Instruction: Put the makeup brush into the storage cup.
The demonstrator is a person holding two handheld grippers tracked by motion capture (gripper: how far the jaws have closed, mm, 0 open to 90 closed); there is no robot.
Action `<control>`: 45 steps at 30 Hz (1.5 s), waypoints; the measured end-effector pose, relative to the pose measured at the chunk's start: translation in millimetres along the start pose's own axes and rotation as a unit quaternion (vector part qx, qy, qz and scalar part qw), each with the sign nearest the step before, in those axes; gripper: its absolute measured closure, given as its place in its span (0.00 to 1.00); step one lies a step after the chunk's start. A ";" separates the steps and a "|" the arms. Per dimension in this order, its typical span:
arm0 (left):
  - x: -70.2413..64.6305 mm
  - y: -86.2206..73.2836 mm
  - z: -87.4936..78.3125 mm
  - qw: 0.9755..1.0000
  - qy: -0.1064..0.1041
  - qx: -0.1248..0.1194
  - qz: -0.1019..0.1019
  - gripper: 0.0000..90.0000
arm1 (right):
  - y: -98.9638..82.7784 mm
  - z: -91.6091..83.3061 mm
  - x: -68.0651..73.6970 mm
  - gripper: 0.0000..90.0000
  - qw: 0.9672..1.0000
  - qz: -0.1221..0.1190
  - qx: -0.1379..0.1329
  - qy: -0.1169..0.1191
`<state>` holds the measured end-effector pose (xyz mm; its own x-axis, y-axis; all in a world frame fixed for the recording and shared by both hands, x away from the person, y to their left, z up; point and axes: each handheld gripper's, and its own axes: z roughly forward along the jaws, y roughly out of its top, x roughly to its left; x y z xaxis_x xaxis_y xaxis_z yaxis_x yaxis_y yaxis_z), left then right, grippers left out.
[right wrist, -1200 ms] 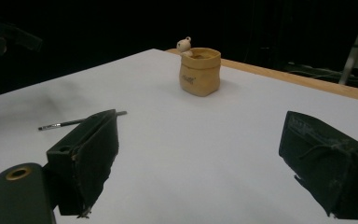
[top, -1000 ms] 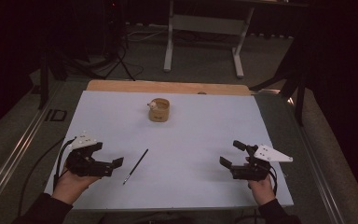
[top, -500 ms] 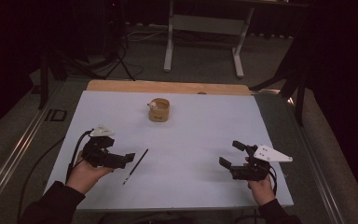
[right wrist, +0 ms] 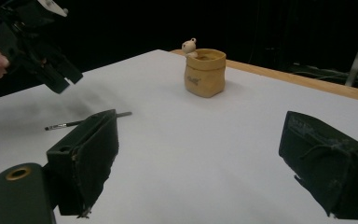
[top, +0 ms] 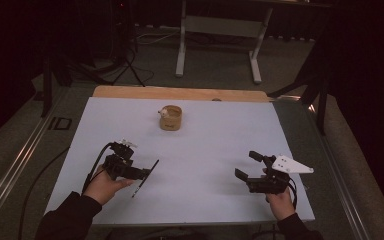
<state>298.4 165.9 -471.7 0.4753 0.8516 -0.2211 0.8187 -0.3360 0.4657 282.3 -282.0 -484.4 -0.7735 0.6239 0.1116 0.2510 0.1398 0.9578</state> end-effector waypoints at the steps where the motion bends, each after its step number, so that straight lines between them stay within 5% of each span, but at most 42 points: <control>1: 0.4 -0.2 2.5 1.000 0.002 0.008 -0.004 0.32 | 0.0 0.1 0.1 0.13 1.000 0.000 0.000 0.000; 7: 2.4 -1.7 11.1 0.999 0.004 0.032 -0.019 0.47 | 0.0 0.1 -0.1 0.13 1.000 0.001 0.001 0.001; 14: 2.1 -4.8 24.0 0.997 0.008 0.077 -0.014 0.66 | 0.1 0.1 0.1 0.13 1.000 0.000 0.001 0.001; 26: -2.1 -11.6 39.5 0.994 0.012 0.108 0.002 0.79 | -0.1 0.2 -0.4 0.13 1.000 0.002 0.002 0.001; 38: -4.0 -14.9 45.3 0.993 0.023 0.116 0.026 0.93 | -0.3 0.5 -0.6 0.13 1.000 0.003 0.005 -0.001; 43: -0.1 -14.5 44.5 0.993 0.010 0.114 0.036 0.96 | -0.4 0.8 -0.7 0.13 1.000 0.003 0.004 -0.001; 45: 3.8 -12.7 41.3 0.995 -0.007 0.094 0.042 0.96 | -0.6 0.8 -1.0 0.13 1.000 0.004 0.006 -0.002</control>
<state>303.0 156.8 -513.8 0.5487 0.8115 -0.2010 0.8205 -0.4767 0.3153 283.4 -282.1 -485.4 -0.7692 0.6279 0.1182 0.2636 0.1434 0.9539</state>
